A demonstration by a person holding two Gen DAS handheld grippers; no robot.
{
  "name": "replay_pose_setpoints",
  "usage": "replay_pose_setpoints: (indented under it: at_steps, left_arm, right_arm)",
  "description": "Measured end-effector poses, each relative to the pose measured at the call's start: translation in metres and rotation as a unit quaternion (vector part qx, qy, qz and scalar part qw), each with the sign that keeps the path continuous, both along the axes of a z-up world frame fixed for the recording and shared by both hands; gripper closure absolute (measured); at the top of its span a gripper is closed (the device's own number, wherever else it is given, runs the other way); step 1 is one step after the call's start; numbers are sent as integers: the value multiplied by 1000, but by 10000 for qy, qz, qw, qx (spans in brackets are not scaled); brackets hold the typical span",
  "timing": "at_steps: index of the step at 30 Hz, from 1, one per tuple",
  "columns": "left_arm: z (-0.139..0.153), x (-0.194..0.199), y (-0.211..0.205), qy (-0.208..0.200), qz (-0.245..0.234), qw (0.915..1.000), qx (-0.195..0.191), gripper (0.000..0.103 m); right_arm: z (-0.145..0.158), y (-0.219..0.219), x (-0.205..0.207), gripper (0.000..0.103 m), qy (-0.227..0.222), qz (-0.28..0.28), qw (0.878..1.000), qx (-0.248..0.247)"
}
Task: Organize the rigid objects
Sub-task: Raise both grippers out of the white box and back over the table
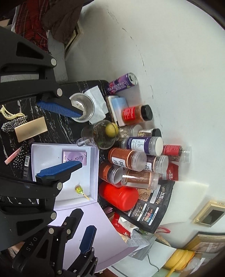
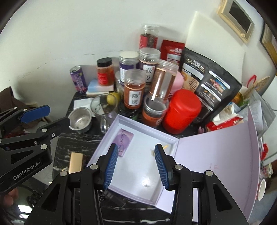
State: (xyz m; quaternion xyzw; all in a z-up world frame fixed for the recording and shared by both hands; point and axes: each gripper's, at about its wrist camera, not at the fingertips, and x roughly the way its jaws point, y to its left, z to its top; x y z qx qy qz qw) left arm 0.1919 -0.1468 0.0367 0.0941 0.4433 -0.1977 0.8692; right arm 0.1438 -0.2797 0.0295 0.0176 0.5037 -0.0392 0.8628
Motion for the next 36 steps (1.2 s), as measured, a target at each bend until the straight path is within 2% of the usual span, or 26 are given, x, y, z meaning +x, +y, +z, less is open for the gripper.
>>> replay_pose_setpoints:
  at_steps: [10,13,17,33,35,36]
  left_arm:
    - [16,-28,38,-160,295,9994,-88,51]
    - [17,-37,48,-192,362,9991,-68,51]
    - [18,-49,60,-253,490,9985,-15,51]
    - [8,-84,98,-49,866,9962,-34,51]
    - [5,-87,102,13,859,9963,-72,49]
    - [3,-89,103,44,869,9962,-78,38]
  right_arm:
    - [19,36,-22,59,-173,387,9991,2]
    - [21,45,-30,55,-191,459,9988,33]
    - [21,55,-39,55,-190,554,9983,62]
    - [14,82,-73,50,-198,783,9965,208]
    - [13,84,-77,50,-184,790,9964,244]
    - [12,85,-78,49,-175,798,9963,265]
